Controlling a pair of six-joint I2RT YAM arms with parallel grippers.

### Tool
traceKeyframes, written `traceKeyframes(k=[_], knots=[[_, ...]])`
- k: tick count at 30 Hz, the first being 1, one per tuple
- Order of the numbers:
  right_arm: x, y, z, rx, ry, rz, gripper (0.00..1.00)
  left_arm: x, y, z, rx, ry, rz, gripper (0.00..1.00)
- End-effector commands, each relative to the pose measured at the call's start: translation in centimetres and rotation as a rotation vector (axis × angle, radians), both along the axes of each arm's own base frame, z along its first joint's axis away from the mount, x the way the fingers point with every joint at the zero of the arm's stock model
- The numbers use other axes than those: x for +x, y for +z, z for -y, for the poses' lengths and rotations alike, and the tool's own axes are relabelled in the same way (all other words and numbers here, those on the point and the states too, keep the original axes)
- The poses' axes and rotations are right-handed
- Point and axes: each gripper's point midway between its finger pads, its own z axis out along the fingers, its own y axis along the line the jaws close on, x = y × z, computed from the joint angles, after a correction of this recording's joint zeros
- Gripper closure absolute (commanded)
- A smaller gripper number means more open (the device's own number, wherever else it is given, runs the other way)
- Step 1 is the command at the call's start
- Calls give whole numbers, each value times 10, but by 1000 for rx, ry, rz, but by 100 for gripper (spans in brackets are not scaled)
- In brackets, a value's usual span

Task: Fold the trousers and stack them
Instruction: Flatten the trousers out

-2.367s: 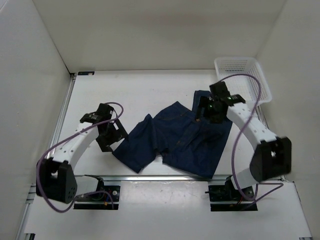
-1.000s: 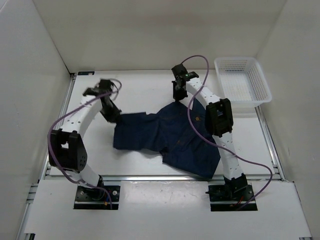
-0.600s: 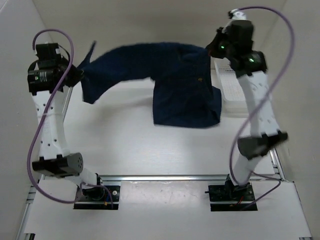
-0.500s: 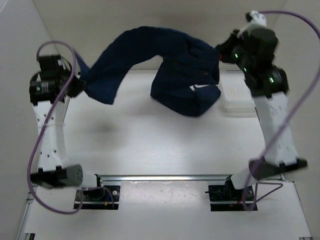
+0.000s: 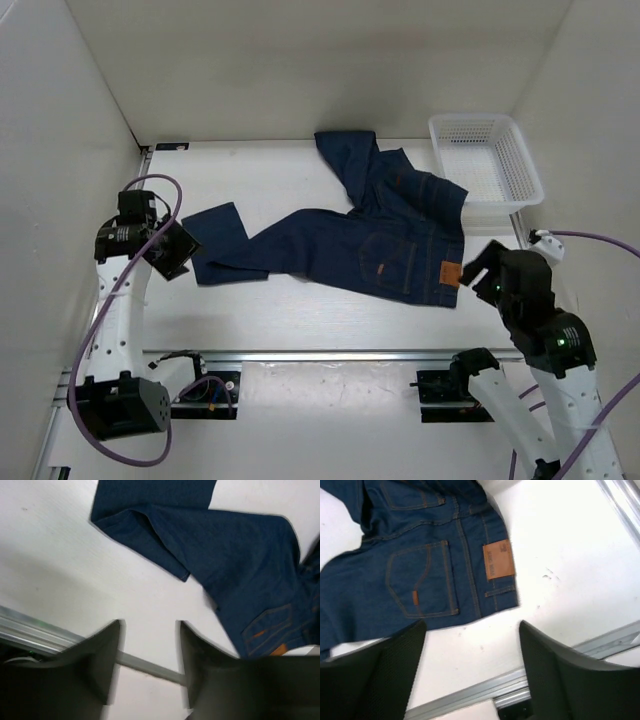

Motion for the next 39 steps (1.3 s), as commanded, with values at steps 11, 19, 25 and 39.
traceKeyframes(k=[11, 19, 25, 39], knots=[[41, -50, -46, 163, -47, -251, 100, 59, -86, -17, -42, 11, -201, 0], [38, -119, -86, 345, 24, -487, 7, 90, -127, -60, -40, 143, -276, 0], [31, -156, -85, 528, -70, -477, 11, 91, -161, -74, -93, 135, -351, 0], [46, -201, -49, 568, -355, -452, 26, 113, -189, -60, -105, 60, -379, 16]])
